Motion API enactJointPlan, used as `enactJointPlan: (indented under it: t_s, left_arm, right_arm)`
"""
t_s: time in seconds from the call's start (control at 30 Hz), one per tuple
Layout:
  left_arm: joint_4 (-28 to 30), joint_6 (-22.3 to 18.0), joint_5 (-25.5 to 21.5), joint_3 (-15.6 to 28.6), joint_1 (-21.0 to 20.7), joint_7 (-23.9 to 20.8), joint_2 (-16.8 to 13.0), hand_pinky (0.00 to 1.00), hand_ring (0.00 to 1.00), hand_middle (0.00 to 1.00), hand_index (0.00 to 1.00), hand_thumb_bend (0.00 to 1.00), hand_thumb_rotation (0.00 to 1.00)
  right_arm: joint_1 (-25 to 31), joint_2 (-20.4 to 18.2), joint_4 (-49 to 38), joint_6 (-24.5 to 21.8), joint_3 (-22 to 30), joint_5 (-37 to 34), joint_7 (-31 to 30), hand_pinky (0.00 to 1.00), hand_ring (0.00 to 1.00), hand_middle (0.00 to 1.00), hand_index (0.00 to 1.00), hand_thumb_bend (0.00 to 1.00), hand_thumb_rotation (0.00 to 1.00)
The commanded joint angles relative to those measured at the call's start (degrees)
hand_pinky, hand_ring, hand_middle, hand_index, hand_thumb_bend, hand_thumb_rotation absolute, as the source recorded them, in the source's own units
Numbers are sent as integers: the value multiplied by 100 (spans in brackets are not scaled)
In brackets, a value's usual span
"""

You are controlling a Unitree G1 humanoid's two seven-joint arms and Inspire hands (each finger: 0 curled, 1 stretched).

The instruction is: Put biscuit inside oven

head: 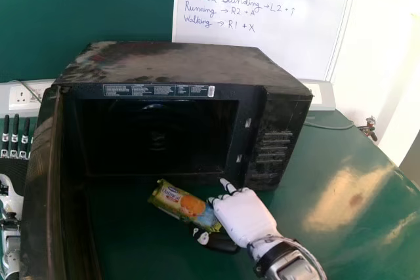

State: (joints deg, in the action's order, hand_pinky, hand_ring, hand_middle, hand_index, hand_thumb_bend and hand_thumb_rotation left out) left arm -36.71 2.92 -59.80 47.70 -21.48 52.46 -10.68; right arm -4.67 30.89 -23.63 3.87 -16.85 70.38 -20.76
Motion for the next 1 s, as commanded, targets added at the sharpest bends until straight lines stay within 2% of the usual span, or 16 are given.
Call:
enactJointPlan:
  t_s: [0.0,0.47,0.7,0.97]
  left_arm:
    - [-254,41,20,-30,232,2,218,0,0,100,100,47,100]
    - [-169,12,39,-43,256,-73,244,0,0,100,100,46,100]
    - [-273,20,24,-39,238,61,193,0,0,100,100,46,100]
    - [-178,58,5,-31,260,-58,232,0,0,100,100,45,100]
  right_arm:
    - [-34,-60,9,-51,100,-97,87,52,52,55,49,52,13]
    - [-98,-178,17,-206,257,-190,276,50,50,54,49,51,14]
    - [-180,-166,7,-223,321,-264,282,51,53,56,49,51,13]
    - [-374,-211,46,-289,364,-234,225,51,52,56,49,51,12]
